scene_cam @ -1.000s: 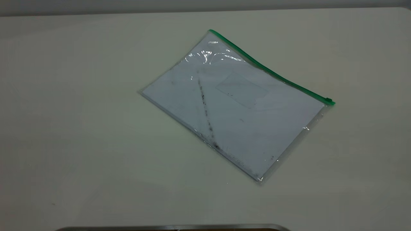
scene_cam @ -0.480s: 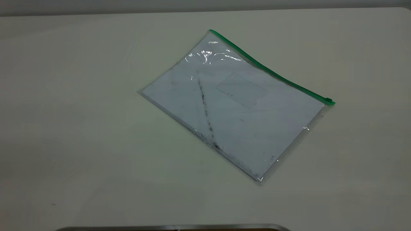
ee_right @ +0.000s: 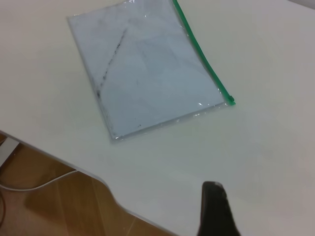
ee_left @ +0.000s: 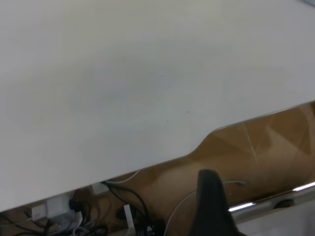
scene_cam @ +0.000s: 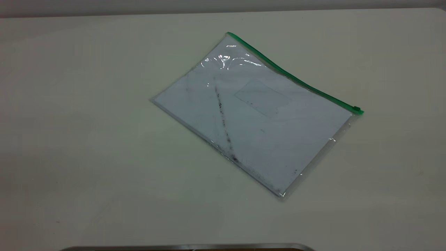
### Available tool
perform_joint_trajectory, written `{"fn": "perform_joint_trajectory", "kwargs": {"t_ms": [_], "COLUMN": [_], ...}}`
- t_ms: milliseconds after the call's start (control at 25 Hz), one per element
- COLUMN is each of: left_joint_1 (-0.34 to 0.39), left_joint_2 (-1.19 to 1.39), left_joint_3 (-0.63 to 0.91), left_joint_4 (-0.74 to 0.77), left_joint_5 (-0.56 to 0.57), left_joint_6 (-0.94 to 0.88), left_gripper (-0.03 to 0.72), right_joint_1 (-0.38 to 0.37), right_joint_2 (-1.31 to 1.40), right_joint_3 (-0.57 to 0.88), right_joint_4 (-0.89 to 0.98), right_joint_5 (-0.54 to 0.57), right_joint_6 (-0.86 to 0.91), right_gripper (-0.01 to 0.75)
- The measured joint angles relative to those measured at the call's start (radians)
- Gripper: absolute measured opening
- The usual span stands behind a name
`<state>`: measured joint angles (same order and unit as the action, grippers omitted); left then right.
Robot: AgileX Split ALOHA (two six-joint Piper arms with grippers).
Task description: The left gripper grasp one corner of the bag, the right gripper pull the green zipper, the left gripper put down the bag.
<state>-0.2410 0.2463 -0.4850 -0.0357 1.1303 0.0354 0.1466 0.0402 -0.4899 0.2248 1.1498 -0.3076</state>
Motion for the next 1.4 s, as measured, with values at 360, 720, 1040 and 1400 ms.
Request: {"fn": "perform_joint_trajectory", "kwargs": {"t_ms": [360,720,1040,1400], "left_joint_1": [0.209,0.245,0.246,0.247], "left_joint_2": [-0.149,-0.265,-0.265,-0.265], "left_joint_3": [0.0,0.0,0.0,0.0], "left_joint_4": [0.0,0.0,0.0,0.0], "left_joint_5": [-0.001,0.004,0.004,0.004], "left_joint_6": [0.0,0.0,0.0,0.0], "left_gripper": [0.59,0.59,0.59,0.59], "right_joint_1": [0.0,0.0,0.0,-0.215], "right_joint_2": [0.0,0.0,0.0,-0.041], "right_joint_3": [0.002,0.004,0.004,0.004], "right_joint_4": [0.0,0.0,0.0,0.007], "right_joint_5": [0.0,0.001,0.001,0.001], "right_joint_6": [0.0,0.0,0.0,0.0], "right_gripper": [0.516,0.516,0.516,0.516]}}
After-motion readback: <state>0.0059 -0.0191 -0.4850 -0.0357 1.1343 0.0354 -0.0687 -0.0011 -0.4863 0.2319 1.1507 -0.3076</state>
